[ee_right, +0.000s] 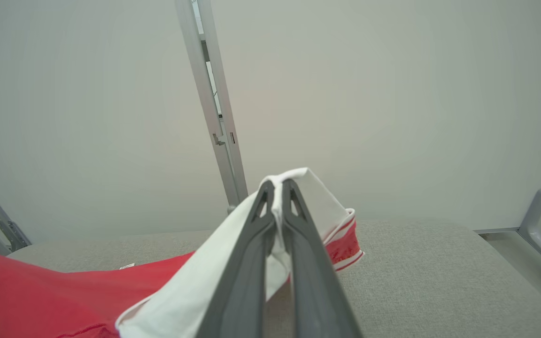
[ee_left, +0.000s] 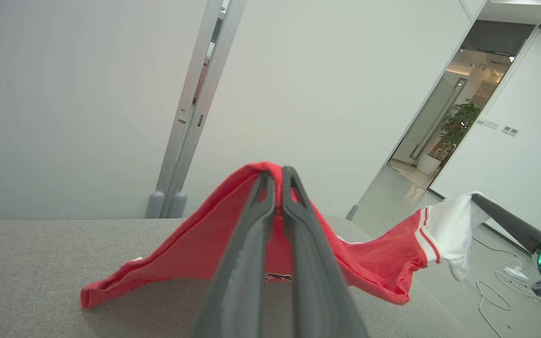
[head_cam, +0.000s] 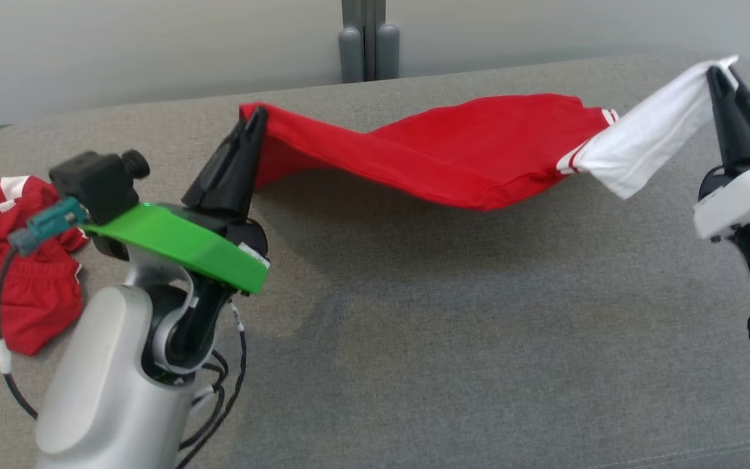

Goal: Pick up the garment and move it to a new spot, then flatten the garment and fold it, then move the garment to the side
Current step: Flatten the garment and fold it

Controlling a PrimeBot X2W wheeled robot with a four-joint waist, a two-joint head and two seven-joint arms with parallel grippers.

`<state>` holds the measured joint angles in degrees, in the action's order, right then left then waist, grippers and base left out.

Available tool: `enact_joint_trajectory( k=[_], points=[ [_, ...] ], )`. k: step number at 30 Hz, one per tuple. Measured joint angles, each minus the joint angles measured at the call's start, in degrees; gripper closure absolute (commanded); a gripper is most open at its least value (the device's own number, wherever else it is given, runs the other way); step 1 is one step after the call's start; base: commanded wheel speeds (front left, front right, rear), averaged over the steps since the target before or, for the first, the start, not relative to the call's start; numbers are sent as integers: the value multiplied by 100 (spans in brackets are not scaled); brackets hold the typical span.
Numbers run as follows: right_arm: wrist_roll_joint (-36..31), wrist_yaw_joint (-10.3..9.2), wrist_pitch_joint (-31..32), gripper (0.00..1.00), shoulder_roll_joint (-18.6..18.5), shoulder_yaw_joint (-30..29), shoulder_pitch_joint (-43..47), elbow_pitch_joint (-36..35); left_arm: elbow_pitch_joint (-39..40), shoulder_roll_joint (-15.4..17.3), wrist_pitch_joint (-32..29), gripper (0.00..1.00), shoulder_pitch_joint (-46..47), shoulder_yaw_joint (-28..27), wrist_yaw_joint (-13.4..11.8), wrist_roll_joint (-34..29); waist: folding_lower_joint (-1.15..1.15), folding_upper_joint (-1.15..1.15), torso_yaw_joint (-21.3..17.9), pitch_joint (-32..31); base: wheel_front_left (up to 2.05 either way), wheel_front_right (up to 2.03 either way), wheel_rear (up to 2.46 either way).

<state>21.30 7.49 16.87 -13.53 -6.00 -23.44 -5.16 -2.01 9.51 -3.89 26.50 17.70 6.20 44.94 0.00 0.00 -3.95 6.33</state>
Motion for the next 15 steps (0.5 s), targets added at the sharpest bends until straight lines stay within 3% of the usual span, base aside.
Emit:
enact_joint_trajectory(
  k=[6,12,15],
  points=[
    [-127,0,504,100,-109,171,-806,-179,302,275,-767,100,601,-103,-132,202,0,0,-90,340,0,0,0],
    [-138,0,441,100,-330,667,-2231,1131,-456,335,-1077,100,1732,-352,-179,459,0,0,-192,925,0,0,0],
    [-299,1,-2,100,-272,859,-3288,2042,-1074,559,-934,100,2607,-478,-196,130,0,0,-257,1318,0,0,0]
  ],
)
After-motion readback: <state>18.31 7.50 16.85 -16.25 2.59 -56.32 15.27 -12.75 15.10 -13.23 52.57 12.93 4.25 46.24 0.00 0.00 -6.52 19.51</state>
